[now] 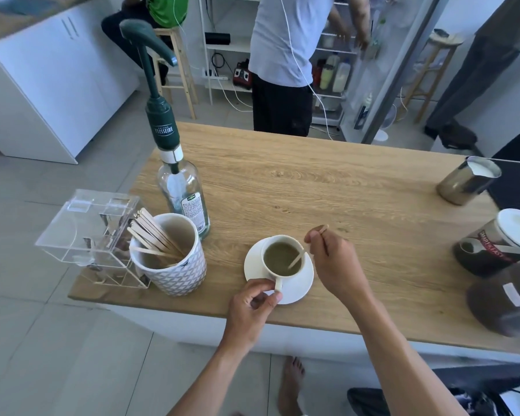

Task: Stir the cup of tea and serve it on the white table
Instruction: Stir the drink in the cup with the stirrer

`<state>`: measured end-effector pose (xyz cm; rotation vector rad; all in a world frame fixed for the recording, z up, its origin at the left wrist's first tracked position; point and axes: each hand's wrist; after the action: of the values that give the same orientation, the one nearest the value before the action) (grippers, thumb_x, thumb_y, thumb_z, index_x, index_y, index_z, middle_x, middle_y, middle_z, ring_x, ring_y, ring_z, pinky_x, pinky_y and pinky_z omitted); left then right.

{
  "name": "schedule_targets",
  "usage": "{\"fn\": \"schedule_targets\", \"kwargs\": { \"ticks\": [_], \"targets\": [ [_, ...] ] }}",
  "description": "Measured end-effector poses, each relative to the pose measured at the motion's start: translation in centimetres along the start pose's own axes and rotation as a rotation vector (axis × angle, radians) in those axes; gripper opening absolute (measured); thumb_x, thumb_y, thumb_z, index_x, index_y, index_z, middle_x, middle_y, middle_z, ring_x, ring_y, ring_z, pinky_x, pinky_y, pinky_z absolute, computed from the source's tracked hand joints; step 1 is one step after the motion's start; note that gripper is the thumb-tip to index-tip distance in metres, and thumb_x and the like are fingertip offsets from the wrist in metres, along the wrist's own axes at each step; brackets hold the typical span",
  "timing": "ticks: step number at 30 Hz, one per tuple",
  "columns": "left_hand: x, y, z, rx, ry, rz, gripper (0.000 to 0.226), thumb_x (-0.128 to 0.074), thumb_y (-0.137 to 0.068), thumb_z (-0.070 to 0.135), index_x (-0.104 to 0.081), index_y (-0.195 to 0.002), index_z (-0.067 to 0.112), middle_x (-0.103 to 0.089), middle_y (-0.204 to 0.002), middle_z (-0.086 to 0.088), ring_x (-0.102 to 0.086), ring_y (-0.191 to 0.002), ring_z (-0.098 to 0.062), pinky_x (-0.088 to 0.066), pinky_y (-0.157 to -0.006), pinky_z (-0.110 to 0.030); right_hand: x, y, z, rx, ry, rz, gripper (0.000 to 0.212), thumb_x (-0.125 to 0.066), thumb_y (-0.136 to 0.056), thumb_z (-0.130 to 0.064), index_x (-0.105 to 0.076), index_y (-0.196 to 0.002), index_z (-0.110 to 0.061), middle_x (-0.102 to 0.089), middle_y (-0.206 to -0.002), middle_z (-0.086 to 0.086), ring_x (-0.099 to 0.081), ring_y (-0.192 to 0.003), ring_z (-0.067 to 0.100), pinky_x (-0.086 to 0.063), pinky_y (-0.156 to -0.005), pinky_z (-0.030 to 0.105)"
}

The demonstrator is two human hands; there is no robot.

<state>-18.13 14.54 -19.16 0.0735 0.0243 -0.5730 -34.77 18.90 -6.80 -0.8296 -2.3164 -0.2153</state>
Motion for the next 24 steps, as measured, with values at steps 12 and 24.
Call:
{"fn": "schedule_targets", "kwargs": {
  "ticks": [12, 24],
  "targets": [
    [0.1, -0.1, -0.2, -0.013, -0.017, -0.008, 0.026, -0.074, -0.078, 0.040, -0.077, -0.091, 0.018, -0.072, -0.100, 0.002, -0.057, -0.067, -0.010, -0.049, -0.067, -0.025, -0.7, -0.3, -0.2, 0.030, -0.045, -0.032, 0.024, -0.043, -0.101, -0.018, -0.062, -0.087, -0.021, -0.064, -0.074, -0.012, -0.058, -0.067, 0.003, -0.042, -0.060, 0.013],
    [0.2, -0.1, -0.1, -0.019, -0.021, -0.015, 0.024, -0.074, -0.078, 0.041, -0.077, -0.090, 0.020, -0.071, -0.101, 0.003, -0.057, -0.066, -0.009, -0.047, -0.065, -0.022, 0.4, -0.2, -0.1, 0.004, -0.003, -0.069, 0.027, -0.047, -0.099, -0.021, -0.062, -0.077, -0.028, -0.067, -0.071, -0.005, -0.060, -0.063, 0.012, -0.045, -0.059, 0.023]
  ]
}}
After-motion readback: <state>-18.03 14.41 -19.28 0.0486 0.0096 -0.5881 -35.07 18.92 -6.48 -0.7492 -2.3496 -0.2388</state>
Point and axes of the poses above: each hand's wrist, its own y-axis away from the middle knuckle, its own x-axis out of the back of the hand, z = x × y
